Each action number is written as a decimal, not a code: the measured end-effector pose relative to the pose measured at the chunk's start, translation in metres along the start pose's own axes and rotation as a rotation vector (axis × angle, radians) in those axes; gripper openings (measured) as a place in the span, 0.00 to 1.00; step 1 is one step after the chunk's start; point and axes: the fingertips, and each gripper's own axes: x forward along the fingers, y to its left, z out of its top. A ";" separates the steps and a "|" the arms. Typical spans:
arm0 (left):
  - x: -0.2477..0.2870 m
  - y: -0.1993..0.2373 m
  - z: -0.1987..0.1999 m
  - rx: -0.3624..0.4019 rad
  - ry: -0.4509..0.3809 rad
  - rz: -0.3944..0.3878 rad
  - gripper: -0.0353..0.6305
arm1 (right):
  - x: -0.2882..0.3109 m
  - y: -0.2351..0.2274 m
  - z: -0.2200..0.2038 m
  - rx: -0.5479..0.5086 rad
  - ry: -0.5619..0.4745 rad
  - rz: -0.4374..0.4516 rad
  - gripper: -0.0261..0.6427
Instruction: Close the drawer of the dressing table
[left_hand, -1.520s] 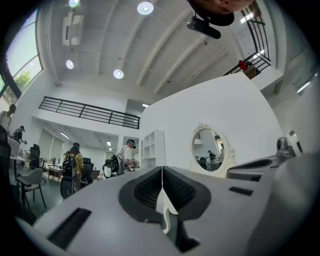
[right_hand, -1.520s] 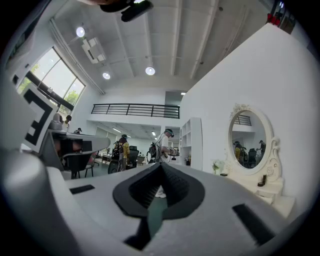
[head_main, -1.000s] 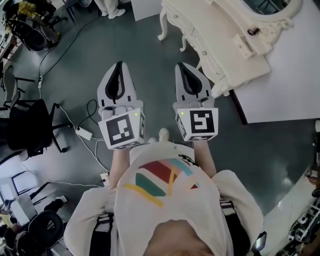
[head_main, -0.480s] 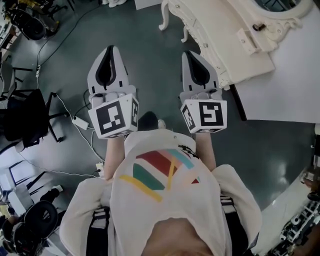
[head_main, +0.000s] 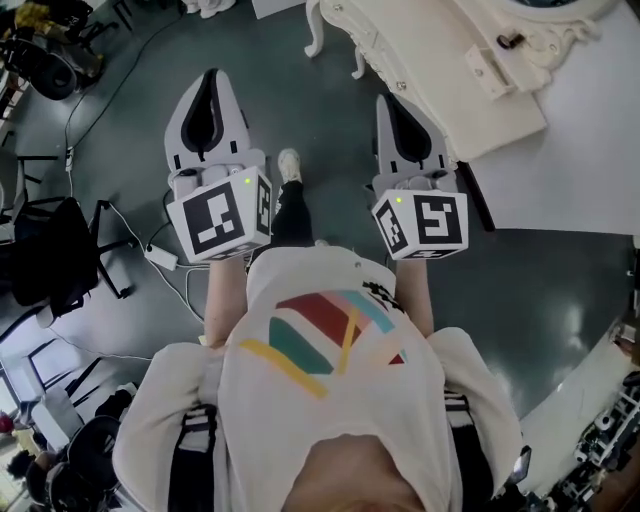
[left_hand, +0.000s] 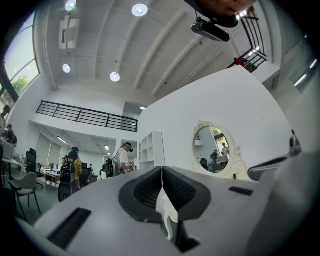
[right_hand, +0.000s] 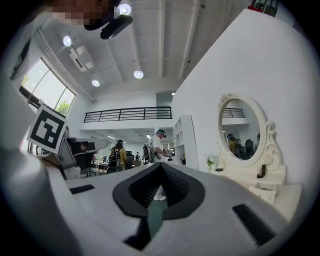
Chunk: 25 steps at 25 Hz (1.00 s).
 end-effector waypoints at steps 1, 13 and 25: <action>0.007 -0.001 -0.001 -0.003 -0.004 -0.007 0.06 | 0.003 -0.005 -0.001 0.003 -0.003 -0.012 0.04; 0.125 0.003 -0.053 -0.064 0.007 -0.097 0.06 | 0.111 -0.031 -0.031 -0.043 0.054 -0.037 0.04; 0.306 0.029 -0.087 -0.150 0.015 -0.232 0.06 | 0.286 -0.071 -0.034 -0.071 0.104 -0.120 0.04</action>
